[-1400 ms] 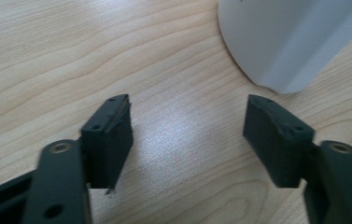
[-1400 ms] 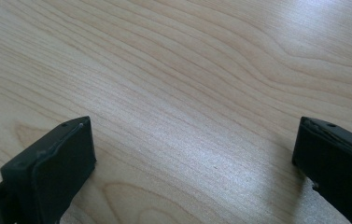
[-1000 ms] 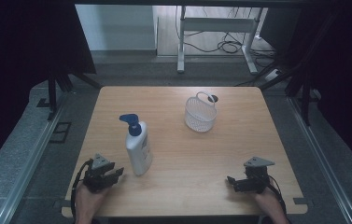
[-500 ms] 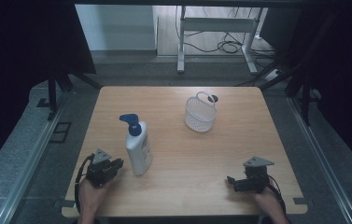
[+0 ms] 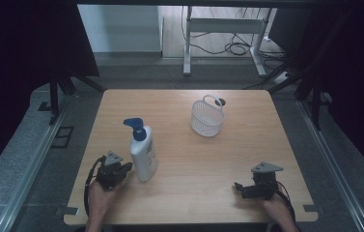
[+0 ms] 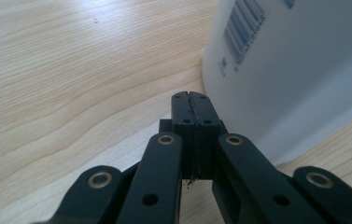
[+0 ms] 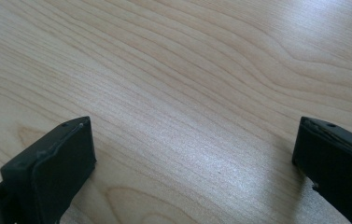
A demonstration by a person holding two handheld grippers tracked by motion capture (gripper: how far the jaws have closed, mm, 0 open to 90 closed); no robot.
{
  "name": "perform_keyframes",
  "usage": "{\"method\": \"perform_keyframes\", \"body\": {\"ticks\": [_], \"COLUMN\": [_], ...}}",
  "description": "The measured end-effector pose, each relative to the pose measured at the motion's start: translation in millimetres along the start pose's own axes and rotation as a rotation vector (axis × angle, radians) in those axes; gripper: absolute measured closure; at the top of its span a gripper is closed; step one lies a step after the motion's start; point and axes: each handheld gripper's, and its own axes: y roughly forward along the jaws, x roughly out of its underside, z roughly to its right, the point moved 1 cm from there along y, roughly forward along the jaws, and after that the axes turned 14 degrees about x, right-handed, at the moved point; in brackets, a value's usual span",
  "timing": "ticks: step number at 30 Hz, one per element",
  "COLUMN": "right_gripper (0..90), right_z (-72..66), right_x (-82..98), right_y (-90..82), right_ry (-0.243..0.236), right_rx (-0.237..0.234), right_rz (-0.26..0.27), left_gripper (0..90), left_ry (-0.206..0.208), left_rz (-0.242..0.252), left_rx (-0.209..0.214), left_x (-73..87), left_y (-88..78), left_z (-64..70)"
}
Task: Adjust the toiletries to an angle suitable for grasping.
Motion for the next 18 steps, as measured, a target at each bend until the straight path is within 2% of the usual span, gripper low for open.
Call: {"method": "perform_keyframes", "body": {"ticks": [4, 9, 18], "right_gripper": [0.0, 0.0, 0.0], "right_z": [-0.2, -0.2, -0.3], "right_x": [-0.1, -0.2, -0.2], "right_y": [0.2, 0.2, 0.1], "right_ry": [0.0, 0.0, 0.001], "right_rx": [0.0, 0.0, 0.0], "right_rz": [0.0, 0.0, 0.0], "left_gripper": [89.3, 89.2, 89.3], "left_ry": [0.016, 0.016, 0.012], "left_rz": [-0.008, -0.007, -0.021], "left_rx": [0.01, 0.03, 0.033], "left_x": [-1.4, -2.0, -1.2], "left_y": [1.9, 2.8, 3.5], "left_z": [4.4, 7.9, 14.1]}}
